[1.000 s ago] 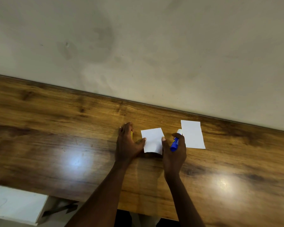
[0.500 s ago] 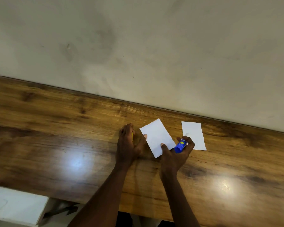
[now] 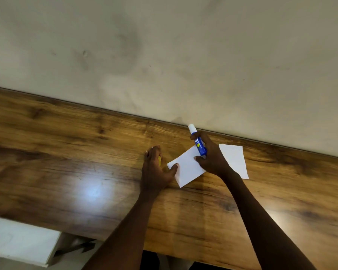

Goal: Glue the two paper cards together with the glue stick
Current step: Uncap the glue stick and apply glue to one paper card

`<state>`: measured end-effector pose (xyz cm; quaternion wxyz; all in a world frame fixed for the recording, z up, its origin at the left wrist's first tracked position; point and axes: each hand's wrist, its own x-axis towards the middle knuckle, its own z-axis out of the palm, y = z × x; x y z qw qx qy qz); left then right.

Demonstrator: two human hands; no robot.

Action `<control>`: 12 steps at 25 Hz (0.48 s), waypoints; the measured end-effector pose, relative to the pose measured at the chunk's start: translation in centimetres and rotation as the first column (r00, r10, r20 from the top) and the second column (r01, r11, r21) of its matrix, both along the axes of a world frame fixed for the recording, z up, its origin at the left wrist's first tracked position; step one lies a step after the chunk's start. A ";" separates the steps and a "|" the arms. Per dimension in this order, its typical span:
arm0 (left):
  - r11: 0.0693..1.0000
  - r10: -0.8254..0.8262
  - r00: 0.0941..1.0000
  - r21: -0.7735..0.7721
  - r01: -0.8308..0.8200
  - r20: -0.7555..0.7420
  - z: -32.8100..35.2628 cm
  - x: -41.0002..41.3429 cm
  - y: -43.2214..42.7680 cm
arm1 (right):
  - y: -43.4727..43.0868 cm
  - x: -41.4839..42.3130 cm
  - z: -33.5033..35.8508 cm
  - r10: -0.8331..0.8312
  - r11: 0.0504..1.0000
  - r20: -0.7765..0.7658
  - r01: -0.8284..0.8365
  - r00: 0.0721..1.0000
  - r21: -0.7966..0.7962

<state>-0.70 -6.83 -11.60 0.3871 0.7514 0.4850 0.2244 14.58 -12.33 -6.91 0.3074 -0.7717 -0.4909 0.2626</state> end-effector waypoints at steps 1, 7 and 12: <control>1.000 0.002 1.000 0.005 -0.002 -0.017 -0.1 0.1 0.1 | 0.2 -0.3 -0.4 0.010 1.000 0.010 -0.010 1.000 -0.024; 0.999 -0.010 0.999 0.031 0.011 -0.033 -0.4 0.1 0.1 | -0.6 -1.5 -3.0 -0.199 0.980 0.230 0.188 0.952 0.071; 0.999 -0.009 1.000 0.050 0.009 -0.008 -0.7 -0.1 0.2 | -0.9 -4.2 -2.2 -0.311 0.806 -0.426 0.473 0.850 0.356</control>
